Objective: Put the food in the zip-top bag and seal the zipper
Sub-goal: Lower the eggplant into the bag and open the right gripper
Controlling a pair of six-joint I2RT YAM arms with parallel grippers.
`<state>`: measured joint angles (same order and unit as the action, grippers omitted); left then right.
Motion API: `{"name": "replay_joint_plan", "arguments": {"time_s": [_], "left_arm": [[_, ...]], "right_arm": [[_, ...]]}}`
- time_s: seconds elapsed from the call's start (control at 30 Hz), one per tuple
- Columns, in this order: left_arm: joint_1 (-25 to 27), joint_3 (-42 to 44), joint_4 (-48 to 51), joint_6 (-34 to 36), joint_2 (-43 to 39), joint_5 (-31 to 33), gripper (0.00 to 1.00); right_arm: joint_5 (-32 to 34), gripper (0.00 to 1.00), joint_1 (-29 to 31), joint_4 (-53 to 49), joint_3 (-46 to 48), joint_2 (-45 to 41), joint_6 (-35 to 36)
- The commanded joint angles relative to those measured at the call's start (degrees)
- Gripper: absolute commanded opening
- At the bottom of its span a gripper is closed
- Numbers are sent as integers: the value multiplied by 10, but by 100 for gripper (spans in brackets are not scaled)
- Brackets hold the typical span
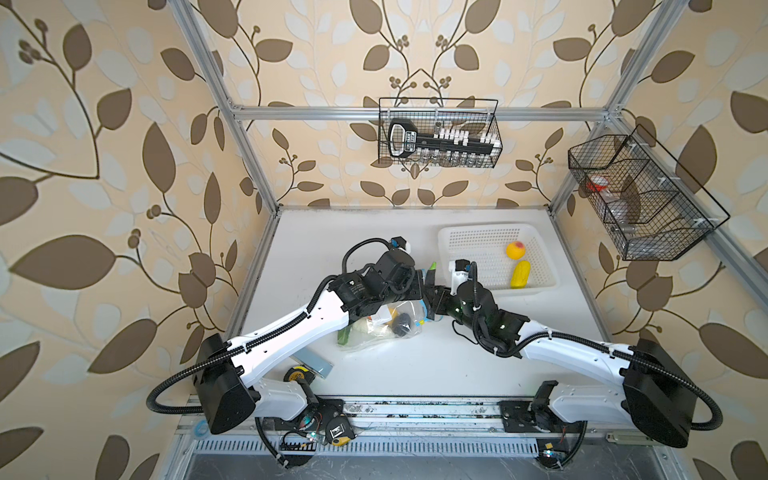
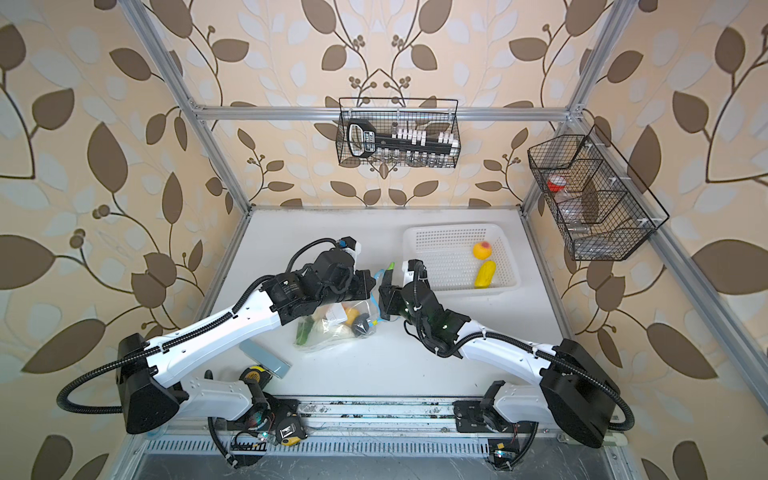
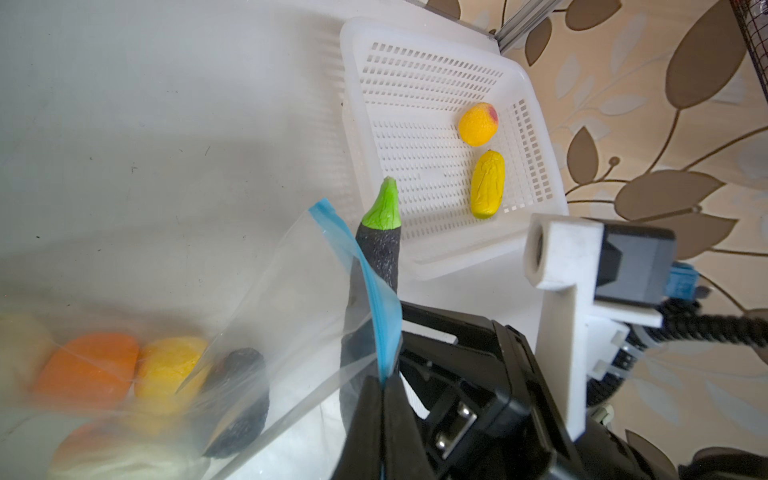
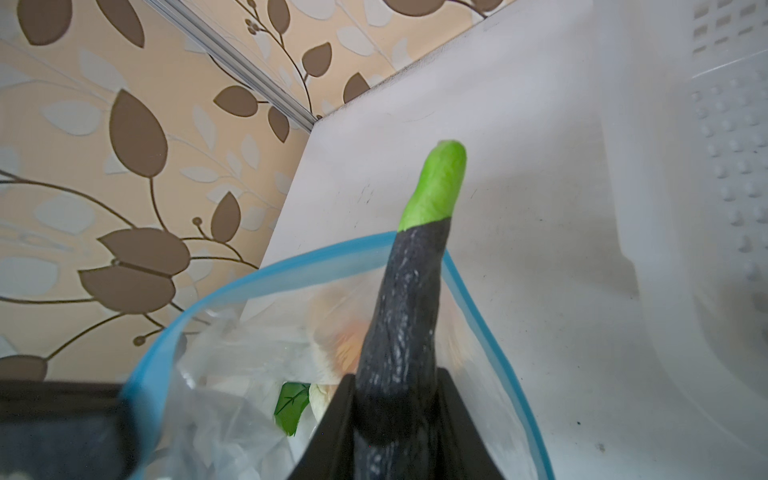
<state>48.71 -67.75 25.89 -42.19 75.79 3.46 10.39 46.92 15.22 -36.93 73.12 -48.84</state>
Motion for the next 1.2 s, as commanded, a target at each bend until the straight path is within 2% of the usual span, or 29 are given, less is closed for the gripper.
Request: {"name": "replay_joint_plan", "arguments": {"time_s": [0.0,0.7,1.17], "left_arm": [[1,-19,-19,-9,-11,6,0],[1,-4,-25,-15,-28,6,0],[1,-3,-29,-16,-25,8,0]], "right_arm": [[-16,26,4,22,11,9,16],[-92,26,3,51,0,76,37],[-84,29,-1,103,82,-37,98]]}}
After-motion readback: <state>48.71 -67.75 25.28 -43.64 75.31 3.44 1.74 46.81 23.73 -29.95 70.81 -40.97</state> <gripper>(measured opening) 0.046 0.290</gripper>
